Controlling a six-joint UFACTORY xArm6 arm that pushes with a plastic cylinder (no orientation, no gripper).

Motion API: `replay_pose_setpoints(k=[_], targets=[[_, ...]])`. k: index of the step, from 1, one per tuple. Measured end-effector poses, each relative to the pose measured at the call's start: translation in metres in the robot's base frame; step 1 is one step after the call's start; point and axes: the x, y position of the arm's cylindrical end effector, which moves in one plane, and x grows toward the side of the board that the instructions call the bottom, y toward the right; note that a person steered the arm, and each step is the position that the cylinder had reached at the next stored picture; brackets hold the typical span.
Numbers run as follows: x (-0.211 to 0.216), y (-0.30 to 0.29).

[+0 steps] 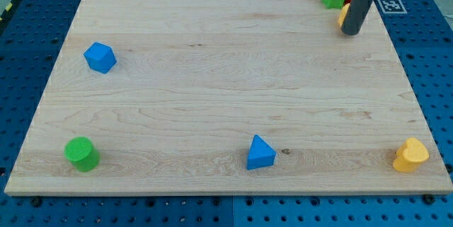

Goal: Push the blue cube to the center right

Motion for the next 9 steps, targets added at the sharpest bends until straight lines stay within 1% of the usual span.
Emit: replay_pose_setpoints(k=[1,2,3,4,6,8,9], targets=[[-0.013,0.008],[-0.002,0.002],[0.062,-0.069],[0.087,-0.134],[0.087,-0.138],[0.084,-0.157],[0.047,-0.235]])
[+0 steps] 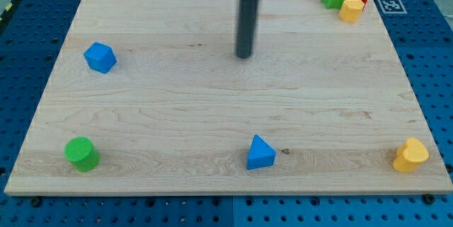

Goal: Push the blue cube to the center right

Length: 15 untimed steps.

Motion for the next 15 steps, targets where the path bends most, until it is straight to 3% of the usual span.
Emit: replay_pose_setpoints(k=[2,3,7,10,15], targets=[[-0.031,-0.237],[-0.008,-0.293],[0.049,-0.214],[0.055,-0.141],[0.054,0.096]])
